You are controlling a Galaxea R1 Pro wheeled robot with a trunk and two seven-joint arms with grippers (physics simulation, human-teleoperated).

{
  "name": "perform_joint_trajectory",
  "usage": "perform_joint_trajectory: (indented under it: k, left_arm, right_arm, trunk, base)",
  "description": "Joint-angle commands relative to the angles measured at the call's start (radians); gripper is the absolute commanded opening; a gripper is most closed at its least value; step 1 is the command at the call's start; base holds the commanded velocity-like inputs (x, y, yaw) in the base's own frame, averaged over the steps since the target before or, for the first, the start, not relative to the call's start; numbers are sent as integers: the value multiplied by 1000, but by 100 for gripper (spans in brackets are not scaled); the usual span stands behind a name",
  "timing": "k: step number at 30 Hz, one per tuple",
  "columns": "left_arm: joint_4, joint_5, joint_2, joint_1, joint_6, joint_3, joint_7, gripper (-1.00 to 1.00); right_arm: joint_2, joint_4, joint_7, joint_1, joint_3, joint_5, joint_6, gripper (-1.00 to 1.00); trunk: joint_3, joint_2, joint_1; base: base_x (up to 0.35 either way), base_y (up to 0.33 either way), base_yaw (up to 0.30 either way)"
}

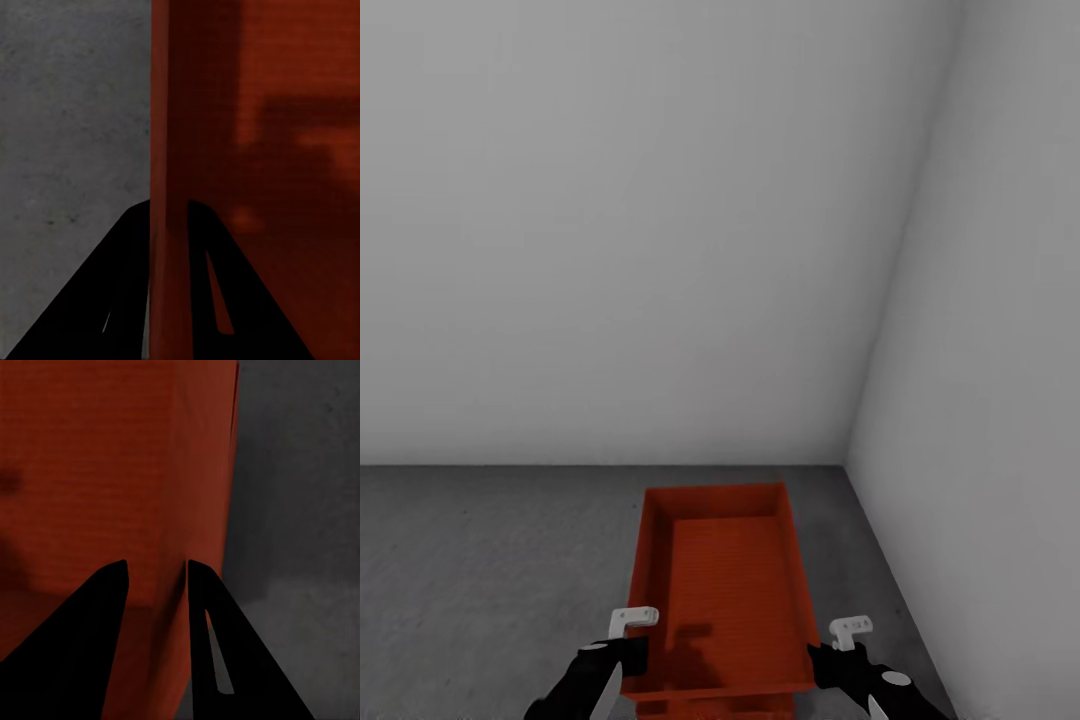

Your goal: Move the two storage containers from the living room to the garage. In the garage, place one container on the floor and stack the other container on top of it (either order is fine).

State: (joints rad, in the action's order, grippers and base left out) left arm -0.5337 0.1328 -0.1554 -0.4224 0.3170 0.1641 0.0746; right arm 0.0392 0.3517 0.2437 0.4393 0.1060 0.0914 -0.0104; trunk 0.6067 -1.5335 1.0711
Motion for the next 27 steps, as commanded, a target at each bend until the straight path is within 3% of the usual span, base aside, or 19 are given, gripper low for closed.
perform_joint_trajectory:
  k: [1, 27]
  left_arm:
    - [-20, -15, -3, -1, -35, 20, 2, -100]
    - [-20, -15, -4, -1, -35, 20, 2, -100]
  right_arm:
    - [-13, -2, 19, -1, 18, 10, -1, -100]
    - [-13, -2, 19, -1, 17, 9, -2, -100]
  trunk:
    - [3, -1, 0]
    - [35, -1, 0]
  base:
    - [0, 0, 0]
    - [0, 0, 0]
